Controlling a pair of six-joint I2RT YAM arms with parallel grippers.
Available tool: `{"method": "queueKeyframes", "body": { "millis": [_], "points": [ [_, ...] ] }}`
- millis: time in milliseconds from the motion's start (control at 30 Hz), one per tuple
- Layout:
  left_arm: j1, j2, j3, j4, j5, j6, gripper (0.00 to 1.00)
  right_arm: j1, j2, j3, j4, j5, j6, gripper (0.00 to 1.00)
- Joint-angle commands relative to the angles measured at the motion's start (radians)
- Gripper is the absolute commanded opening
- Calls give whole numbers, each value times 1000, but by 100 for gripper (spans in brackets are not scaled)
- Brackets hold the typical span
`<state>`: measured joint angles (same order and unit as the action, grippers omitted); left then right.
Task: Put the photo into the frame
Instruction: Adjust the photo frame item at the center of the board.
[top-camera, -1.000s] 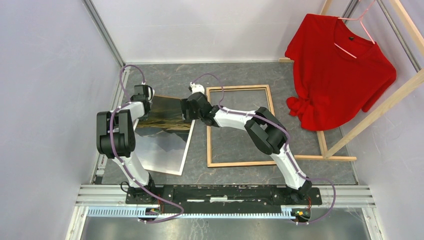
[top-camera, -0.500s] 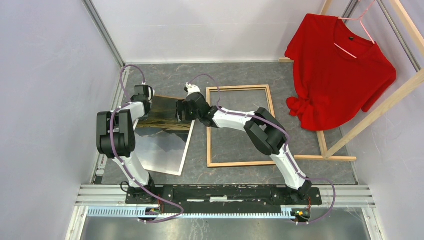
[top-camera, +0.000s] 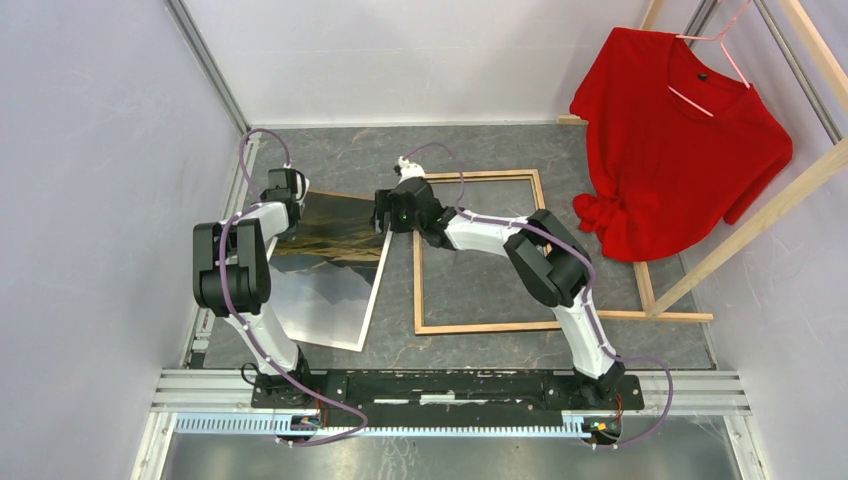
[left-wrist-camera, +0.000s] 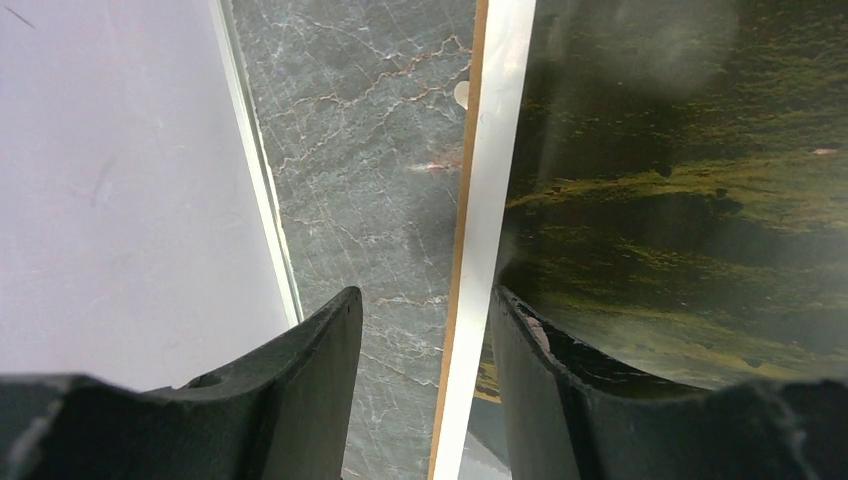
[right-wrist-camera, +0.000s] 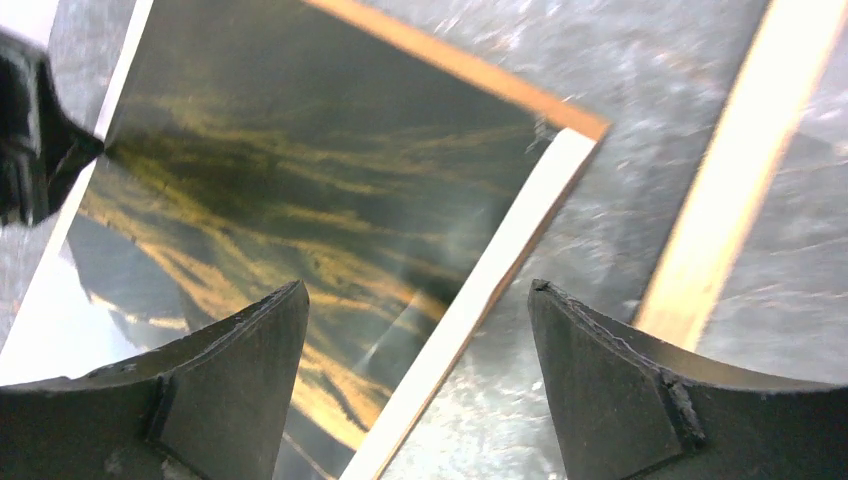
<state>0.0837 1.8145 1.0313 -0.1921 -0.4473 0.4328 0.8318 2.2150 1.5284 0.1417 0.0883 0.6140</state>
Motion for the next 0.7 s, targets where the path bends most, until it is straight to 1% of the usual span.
{"method": "queueKeyframes", "body": {
  "millis": [0,233,533,667],
  "points": [
    [0,14,23,-115,112,-6,58,-37,-61,0,-12,47,19,88],
    [-1,25,19,-110,99,3,58,-39,5,60,-48,4,56,85],
    [0,45,1,-89,98,2,58,-37,47,108,-63,-15,72,77],
    [-1,44,-2,-84,96,4,58,-37,70,140,-107,-11,84,75]
  ]
}}
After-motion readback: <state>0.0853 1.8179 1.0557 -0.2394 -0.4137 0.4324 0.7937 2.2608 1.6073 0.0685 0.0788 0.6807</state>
